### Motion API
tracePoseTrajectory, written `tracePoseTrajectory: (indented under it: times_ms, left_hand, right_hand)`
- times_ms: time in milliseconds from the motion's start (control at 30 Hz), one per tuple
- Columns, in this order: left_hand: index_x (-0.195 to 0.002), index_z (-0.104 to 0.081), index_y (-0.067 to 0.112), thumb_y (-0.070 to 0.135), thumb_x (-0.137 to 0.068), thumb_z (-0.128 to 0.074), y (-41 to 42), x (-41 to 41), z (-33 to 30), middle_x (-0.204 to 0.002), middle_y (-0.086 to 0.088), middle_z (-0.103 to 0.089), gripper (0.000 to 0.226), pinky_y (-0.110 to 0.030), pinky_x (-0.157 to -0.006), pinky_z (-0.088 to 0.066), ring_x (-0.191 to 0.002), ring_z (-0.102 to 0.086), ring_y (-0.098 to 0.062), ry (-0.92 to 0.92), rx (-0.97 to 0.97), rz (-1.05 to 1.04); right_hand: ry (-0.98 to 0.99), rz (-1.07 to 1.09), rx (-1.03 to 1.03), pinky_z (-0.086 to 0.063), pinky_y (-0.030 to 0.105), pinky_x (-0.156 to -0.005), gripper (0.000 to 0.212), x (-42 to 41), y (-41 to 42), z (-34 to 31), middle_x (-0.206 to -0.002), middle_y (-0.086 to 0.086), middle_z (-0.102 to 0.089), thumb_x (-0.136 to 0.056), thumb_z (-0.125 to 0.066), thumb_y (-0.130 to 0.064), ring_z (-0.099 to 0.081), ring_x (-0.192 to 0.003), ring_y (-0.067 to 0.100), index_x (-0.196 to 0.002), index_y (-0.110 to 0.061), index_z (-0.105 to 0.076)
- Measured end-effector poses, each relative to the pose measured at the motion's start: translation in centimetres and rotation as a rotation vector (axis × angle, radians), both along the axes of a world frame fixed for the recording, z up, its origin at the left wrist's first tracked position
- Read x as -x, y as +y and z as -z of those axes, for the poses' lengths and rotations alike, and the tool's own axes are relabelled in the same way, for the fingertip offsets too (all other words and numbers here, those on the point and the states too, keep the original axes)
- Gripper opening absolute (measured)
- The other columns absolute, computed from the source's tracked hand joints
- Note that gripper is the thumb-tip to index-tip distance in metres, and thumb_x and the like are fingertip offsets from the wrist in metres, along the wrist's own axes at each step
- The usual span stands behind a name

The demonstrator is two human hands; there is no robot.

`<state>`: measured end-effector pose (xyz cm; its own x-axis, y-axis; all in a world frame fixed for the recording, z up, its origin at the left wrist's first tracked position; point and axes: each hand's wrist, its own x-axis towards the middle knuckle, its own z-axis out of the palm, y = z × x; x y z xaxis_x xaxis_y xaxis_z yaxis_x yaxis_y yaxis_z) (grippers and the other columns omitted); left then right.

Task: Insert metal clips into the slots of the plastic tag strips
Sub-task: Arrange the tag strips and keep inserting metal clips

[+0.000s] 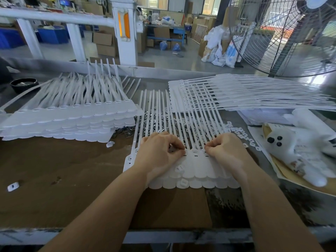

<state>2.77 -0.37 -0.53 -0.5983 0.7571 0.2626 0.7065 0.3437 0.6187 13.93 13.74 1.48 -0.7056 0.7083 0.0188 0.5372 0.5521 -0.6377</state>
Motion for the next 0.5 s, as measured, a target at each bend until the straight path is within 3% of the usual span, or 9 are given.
tracePoseTrajectory:
  times_ms: [300,500]
  left_hand:
    - [-0.069,-0.051,0.048,0.039,-0.081,-0.068,-0.04,-0.01,0.0,-0.085,0.021,-0.055,0.022,-0.04,-0.097,-0.037,-0.093,-0.049,-0.008,-0.006,0.002,0.003]
    - [-0.072,-0.052,0.046,0.041,-0.081,-0.067,0.05,0.05,0.08,-0.081,0.026,-0.049,0.019,-0.034,-0.096,-0.032,-0.094,-0.048,-0.007,0.02,0.016,-0.002]
  right_hand:
    - [0.071,0.036,0.065,-0.032,0.011,-0.057,0.021,-0.2,-0.36,-0.11,-0.078,-0.011,-0.059,-0.082,-0.065,-0.007,-0.052,-0.077,0.0,-0.069,-0.023,-0.065]
    - [0.112,0.066,0.112,-0.032,0.012,-0.056,0.015,-0.28,-0.37,-0.14,-0.079,-0.011,-0.061,-0.079,-0.07,-0.008,-0.051,-0.073,-0.003,-0.073,-0.022,-0.067]
